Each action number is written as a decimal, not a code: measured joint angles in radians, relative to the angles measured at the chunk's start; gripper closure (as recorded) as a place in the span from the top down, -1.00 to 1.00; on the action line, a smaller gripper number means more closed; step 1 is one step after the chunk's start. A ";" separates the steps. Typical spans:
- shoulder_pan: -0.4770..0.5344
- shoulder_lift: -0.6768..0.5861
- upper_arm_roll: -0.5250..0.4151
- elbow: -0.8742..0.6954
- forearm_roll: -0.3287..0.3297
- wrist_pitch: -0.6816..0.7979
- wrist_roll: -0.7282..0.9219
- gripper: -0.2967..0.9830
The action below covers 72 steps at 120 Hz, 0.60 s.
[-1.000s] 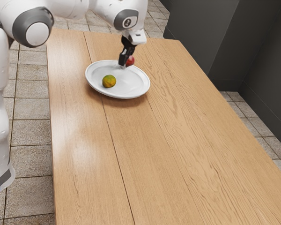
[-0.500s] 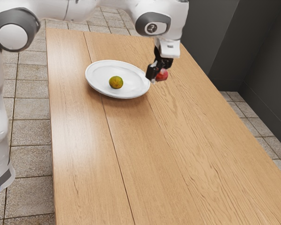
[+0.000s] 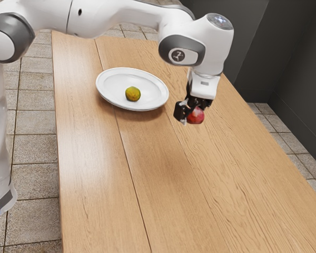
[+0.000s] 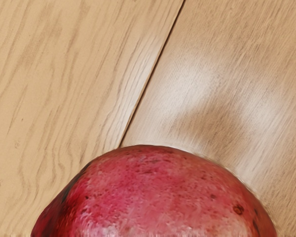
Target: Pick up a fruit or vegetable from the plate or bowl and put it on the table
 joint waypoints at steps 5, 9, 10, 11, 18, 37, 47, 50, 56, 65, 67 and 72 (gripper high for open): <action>0.017 0.000 0.001 0.004 -0.001 -0.003 -0.004 0.19; 0.034 0.000 0.001 0.007 -0.001 -0.006 -0.008 0.26; 0.039 0.000 0.002 0.007 -0.001 -0.007 -0.008 0.28; 0.044 0.000 0.002 0.007 -0.001 -0.007 -0.009 0.29; 0.084 0.000 0.002 0.009 -0.001 -0.012 -0.014 0.37; 0.211 0.001 0.005 0.017 -0.002 -0.023 -0.026 0.48; 0.273 0.002 0.009 0.031 -0.002 -0.035 -0.031 0.50; 0.290 0.002 0.010 0.034 -0.002 -0.039 -0.032 0.51; 0.321 0.002 0.010 0.038 -0.002 -0.044 -0.035 0.51; 0.356 0.002 0.011 0.040 -0.002 -0.050 -0.038 0.52; 0.361 0.002 0.011 0.041 -0.002 -0.052 -0.039 0.52; 0.372 0.001 0.011 0.041 -0.002 -0.054 -0.040 0.52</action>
